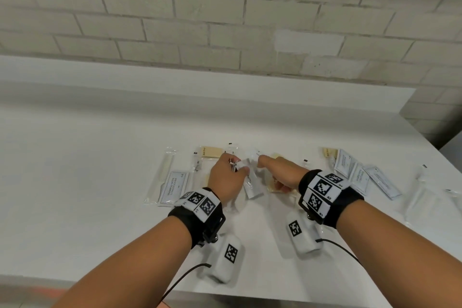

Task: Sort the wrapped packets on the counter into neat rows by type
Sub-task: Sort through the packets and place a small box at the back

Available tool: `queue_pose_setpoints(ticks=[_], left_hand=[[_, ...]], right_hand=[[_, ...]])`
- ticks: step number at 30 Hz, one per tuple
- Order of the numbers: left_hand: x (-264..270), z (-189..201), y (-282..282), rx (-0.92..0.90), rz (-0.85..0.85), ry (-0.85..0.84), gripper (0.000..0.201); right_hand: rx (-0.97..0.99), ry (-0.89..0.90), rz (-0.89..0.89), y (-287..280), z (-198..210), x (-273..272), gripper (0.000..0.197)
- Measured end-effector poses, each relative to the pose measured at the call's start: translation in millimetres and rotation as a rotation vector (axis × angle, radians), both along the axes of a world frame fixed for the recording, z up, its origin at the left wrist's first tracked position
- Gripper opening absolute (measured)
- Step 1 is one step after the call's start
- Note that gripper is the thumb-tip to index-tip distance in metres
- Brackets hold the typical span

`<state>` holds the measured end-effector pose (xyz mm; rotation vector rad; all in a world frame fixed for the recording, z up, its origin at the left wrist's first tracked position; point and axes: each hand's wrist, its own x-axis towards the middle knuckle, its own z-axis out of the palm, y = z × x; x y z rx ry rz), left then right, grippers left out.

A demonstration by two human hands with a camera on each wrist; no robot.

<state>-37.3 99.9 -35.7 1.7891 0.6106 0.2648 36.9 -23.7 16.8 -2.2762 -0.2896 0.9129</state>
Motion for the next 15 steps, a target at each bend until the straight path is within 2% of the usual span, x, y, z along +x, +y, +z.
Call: queue_pose_setpoints(ticks=[2, 5, 10, 13, 15], left_hand=[[-5.2, -3.0, -0.8, -0.071, -0.02, 0.013, 0.022], [-10.4, -5.5, -2.9, -0.131, -0.072, 0.028, 0.011], [-11.9, -1.9, -3.1, -0.28, -0.057, -0.022, 0.018], [-11.9, 3.2, -3.9, -0.35, -0.03, -0.118, 0.022], [-11.5, 10.1, -5.5, -0.382, -0.032, -0.172, 0.01]], right_hand=[[-0.038, -0.02, 0.017, -0.3, -0.7, -1.7, 0.055], [-0.058, -0.147, 0.059, 0.1, -6.5, -1.9, 0.044], [0.217, -0.098, -0.088, 1.7, -10.3, -4.7, 0.027], [0.151, -0.286, -0.069, 2.2, -10.6, -4.9, 0.032], [0.124, -0.321, -0.083, 1.2, -9.7, -5.7, 0.037]])
